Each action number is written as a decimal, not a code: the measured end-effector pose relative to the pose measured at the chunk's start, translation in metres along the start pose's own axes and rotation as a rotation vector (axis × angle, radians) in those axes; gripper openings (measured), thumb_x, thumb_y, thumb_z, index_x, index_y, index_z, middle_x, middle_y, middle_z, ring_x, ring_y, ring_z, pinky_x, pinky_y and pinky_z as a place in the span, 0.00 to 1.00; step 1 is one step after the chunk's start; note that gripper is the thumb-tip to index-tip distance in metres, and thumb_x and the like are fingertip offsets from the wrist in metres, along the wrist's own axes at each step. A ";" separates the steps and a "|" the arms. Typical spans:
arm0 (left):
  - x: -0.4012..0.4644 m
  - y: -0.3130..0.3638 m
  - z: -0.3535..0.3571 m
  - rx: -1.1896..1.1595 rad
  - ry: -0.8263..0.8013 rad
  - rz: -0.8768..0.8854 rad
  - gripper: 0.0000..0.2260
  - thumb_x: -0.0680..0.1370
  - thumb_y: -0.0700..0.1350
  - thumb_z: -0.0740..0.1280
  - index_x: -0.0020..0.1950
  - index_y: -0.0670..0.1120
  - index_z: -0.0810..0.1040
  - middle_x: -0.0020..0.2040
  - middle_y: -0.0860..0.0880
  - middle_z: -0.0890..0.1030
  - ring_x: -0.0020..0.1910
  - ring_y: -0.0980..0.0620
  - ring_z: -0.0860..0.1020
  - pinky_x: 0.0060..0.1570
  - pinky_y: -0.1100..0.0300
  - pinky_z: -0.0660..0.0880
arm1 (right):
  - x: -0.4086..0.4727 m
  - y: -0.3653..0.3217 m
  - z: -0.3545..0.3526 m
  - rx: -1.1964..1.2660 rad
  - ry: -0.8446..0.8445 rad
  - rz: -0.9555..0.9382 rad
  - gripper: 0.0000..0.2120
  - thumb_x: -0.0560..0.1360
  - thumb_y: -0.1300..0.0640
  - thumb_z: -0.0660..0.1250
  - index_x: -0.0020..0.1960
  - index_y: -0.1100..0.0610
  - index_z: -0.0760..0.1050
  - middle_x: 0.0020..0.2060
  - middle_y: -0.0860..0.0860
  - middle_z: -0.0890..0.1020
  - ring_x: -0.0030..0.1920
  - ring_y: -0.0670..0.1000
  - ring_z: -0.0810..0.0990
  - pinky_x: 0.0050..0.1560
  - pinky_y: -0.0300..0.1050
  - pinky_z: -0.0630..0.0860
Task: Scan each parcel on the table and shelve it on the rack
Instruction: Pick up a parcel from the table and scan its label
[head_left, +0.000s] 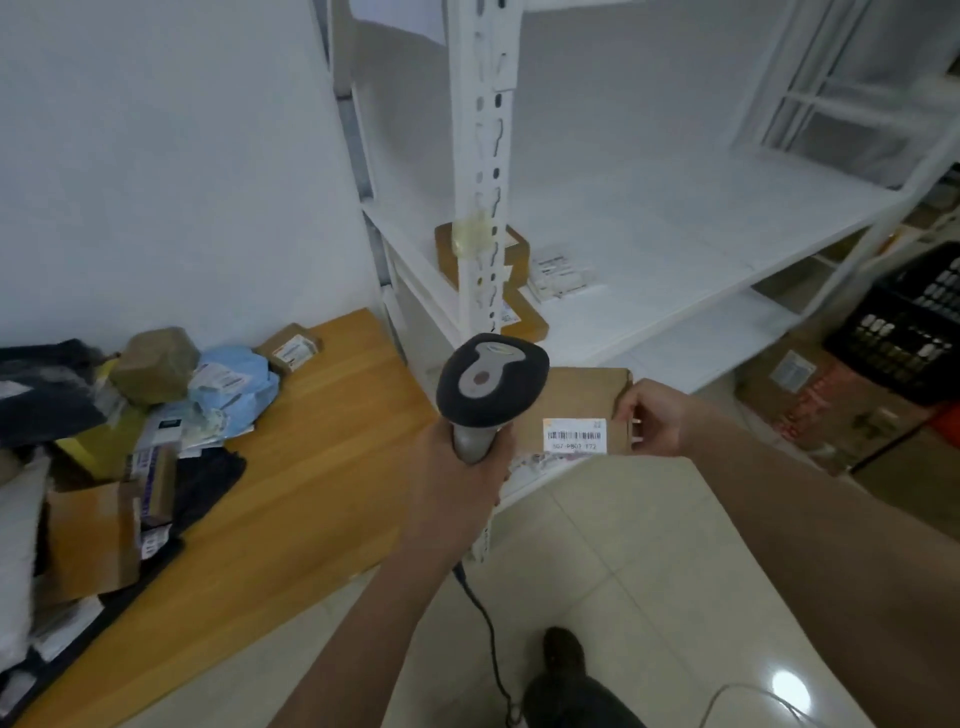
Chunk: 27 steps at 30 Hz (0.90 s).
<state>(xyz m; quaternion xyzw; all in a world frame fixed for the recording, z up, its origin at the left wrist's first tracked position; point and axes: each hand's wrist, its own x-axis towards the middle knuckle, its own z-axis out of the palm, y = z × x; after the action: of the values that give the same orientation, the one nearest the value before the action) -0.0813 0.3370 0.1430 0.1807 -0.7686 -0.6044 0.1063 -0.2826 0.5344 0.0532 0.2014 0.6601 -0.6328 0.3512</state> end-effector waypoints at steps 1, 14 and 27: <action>0.004 0.003 0.011 -0.002 -0.021 0.003 0.11 0.78 0.43 0.70 0.38 0.40 0.76 0.27 0.49 0.76 0.20 0.59 0.71 0.23 0.68 0.69 | 0.000 -0.002 -0.016 0.039 0.039 -0.008 0.10 0.68 0.70 0.56 0.41 0.57 0.68 0.41 0.55 0.71 0.40 0.56 0.73 0.41 0.50 0.78; 0.101 0.002 0.153 0.068 0.127 -0.064 0.15 0.78 0.43 0.69 0.32 0.41 0.75 0.21 0.52 0.74 0.19 0.59 0.70 0.21 0.68 0.67 | 0.127 -0.070 -0.081 0.385 0.056 -0.184 0.29 0.73 0.76 0.61 0.66 0.51 0.60 0.50 0.59 0.74 0.43 0.57 0.77 0.41 0.60 0.80; 0.172 0.002 0.253 0.040 0.490 -0.264 0.13 0.78 0.45 0.69 0.35 0.41 0.77 0.25 0.49 0.77 0.21 0.55 0.74 0.25 0.64 0.69 | 0.237 -0.125 -0.102 0.019 -0.038 -0.104 0.22 0.74 0.62 0.71 0.65 0.61 0.68 0.43 0.59 0.78 0.28 0.47 0.75 0.22 0.35 0.70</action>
<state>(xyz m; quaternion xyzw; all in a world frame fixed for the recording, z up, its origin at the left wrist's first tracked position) -0.3353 0.4925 0.0726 0.4223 -0.7014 -0.5361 0.2056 -0.5522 0.5766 -0.0351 0.1580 0.6569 -0.6600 0.3286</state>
